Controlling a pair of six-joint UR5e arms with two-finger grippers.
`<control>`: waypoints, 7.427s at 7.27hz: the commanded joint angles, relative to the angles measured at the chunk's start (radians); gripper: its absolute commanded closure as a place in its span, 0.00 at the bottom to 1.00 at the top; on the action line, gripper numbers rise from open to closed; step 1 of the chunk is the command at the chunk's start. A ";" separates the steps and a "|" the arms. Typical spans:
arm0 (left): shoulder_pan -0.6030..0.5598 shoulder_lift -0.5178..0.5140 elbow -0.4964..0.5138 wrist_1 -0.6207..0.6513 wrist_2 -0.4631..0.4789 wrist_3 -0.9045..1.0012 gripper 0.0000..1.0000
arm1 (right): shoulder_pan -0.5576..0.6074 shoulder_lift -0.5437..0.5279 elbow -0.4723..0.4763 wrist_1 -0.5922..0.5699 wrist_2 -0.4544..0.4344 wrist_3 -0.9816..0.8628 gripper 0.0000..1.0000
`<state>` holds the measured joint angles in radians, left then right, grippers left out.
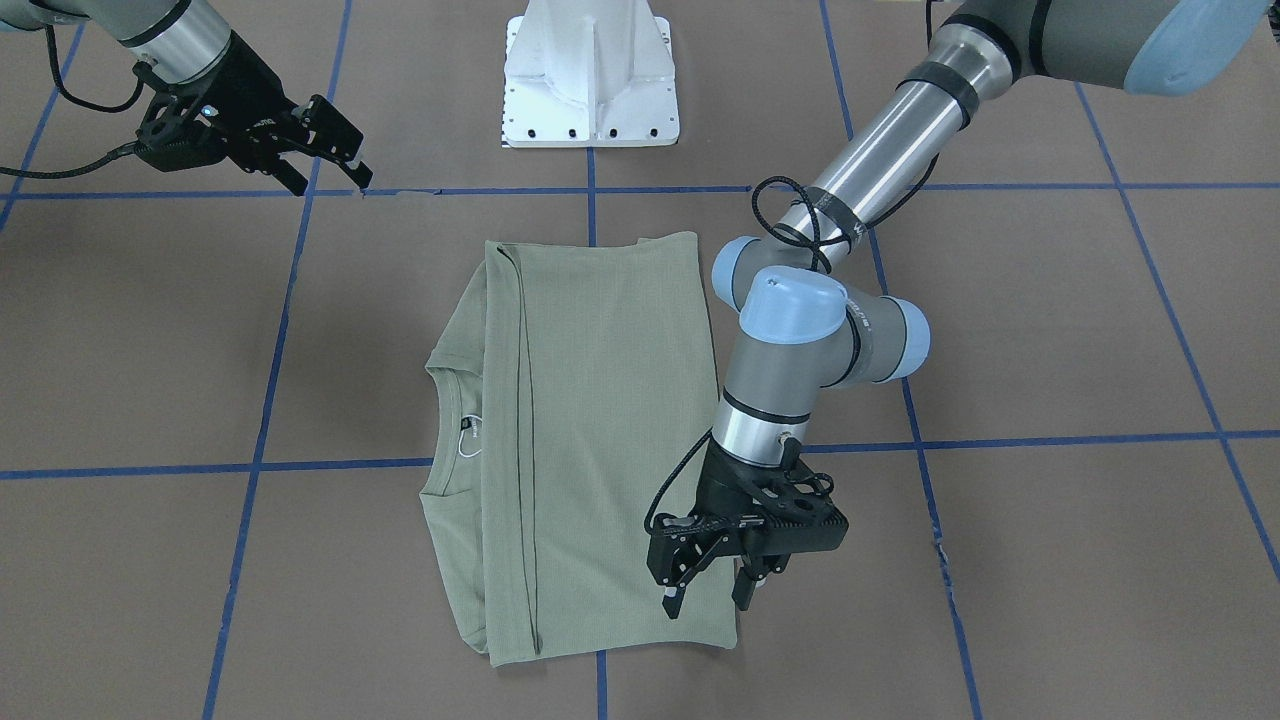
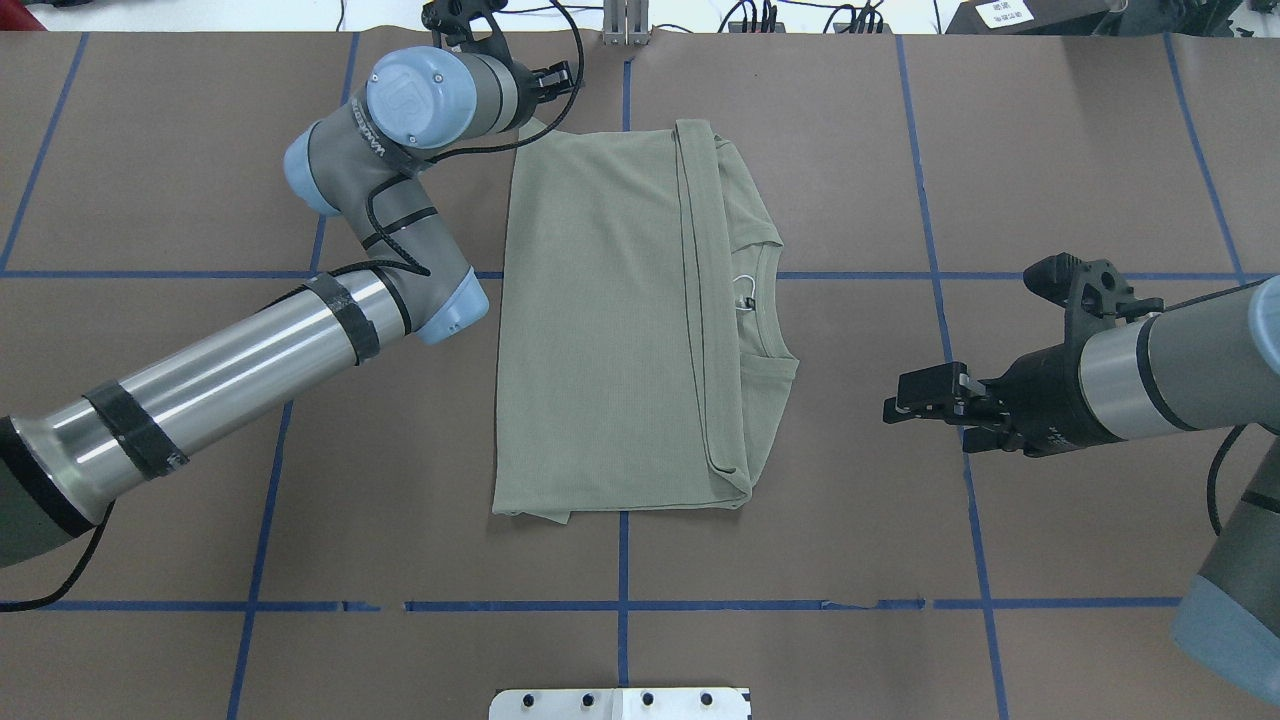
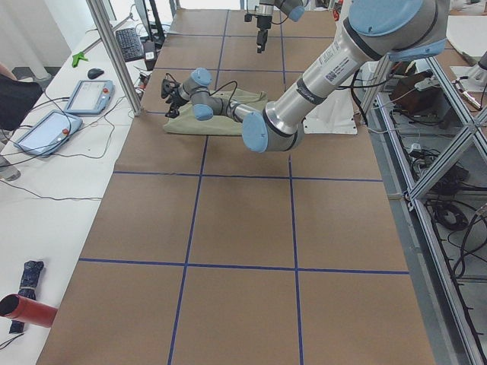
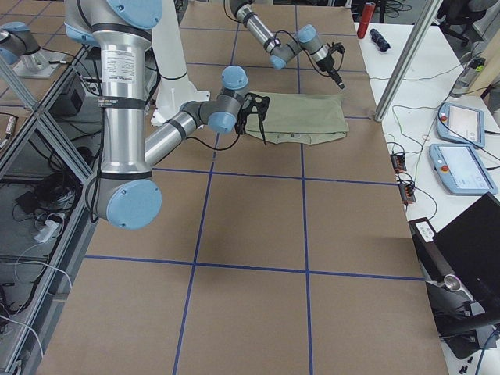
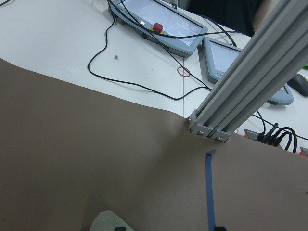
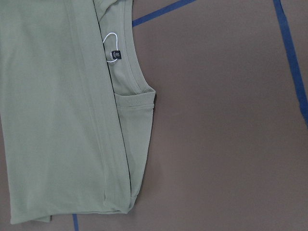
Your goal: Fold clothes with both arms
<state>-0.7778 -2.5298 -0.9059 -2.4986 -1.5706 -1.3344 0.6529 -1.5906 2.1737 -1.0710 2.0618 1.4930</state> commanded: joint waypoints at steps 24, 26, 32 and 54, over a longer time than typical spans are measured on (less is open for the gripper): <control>-0.052 0.505 -0.755 0.325 -0.336 0.158 0.00 | -0.253 0.630 -0.468 -0.696 -0.282 -0.537 0.00; -0.052 0.505 -0.757 0.323 -0.336 0.158 0.00 | -0.233 0.592 -0.460 -0.693 -0.259 -0.540 0.00; -0.051 0.490 -0.762 0.327 -0.336 0.156 0.00 | -0.119 0.458 -0.291 -0.684 -0.186 -0.631 0.00; -0.049 0.491 -0.742 0.313 -0.335 0.172 0.00 | -0.158 0.565 -0.494 -0.460 -0.192 -0.631 1.00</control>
<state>-0.8271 -2.0372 -1.6486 -2.1859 -1.9053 -1.1626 0.4860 -0.9962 1.6510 -1.5305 1.8711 0.8638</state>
